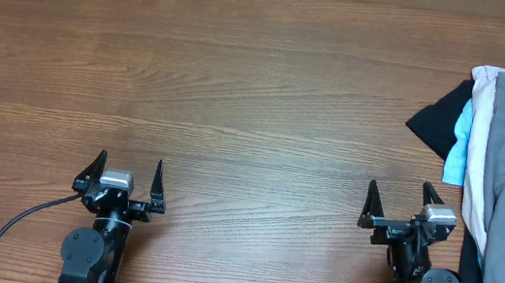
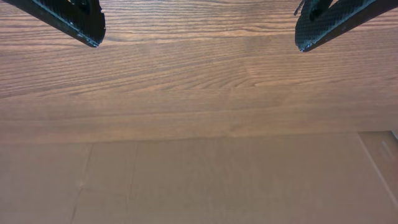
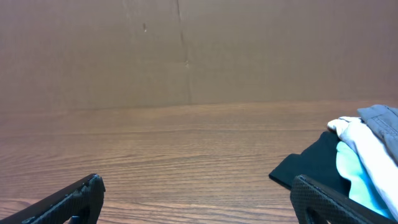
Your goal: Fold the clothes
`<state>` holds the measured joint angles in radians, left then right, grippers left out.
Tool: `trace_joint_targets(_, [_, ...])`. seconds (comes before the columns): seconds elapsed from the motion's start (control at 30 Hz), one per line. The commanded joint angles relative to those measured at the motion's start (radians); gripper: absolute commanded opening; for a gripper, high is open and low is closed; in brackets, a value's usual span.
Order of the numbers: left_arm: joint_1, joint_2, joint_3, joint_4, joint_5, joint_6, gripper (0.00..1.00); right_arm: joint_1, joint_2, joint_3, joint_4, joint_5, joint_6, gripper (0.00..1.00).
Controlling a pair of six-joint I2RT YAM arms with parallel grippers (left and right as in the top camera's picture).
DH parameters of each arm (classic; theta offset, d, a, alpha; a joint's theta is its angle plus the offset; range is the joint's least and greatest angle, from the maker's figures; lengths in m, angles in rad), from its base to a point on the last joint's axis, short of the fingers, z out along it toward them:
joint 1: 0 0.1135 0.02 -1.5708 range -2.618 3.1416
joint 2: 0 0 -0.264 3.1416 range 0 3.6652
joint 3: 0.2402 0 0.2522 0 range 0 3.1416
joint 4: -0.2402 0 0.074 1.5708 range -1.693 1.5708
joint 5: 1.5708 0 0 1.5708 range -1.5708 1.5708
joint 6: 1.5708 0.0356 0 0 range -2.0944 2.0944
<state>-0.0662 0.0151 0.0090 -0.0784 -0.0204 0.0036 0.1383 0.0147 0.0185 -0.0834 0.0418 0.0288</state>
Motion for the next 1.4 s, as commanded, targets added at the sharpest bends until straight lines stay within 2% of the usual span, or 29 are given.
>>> trace_joint_targets(0.0, [-0.006,-0.011,-0.004,0.004,-0.012,0.019,1.0,0.004,-0.011,-0.011,0.003,0.009,-0.003,1.0])
trace_joint_targets(1.3, [-0.006,-0.011,-0.004,0.004,-0.012,0.019,1.0,0.004,-0.012,-0.01,0.011,0.036,-0.003,1.0])
trace_joint_targets(1.37, [-0.006,-0.011,-0.004,0.004,-0.012,0.019,1.0,0.004,-0.012,-0.01,0.025,0.035,0.031,1.0])
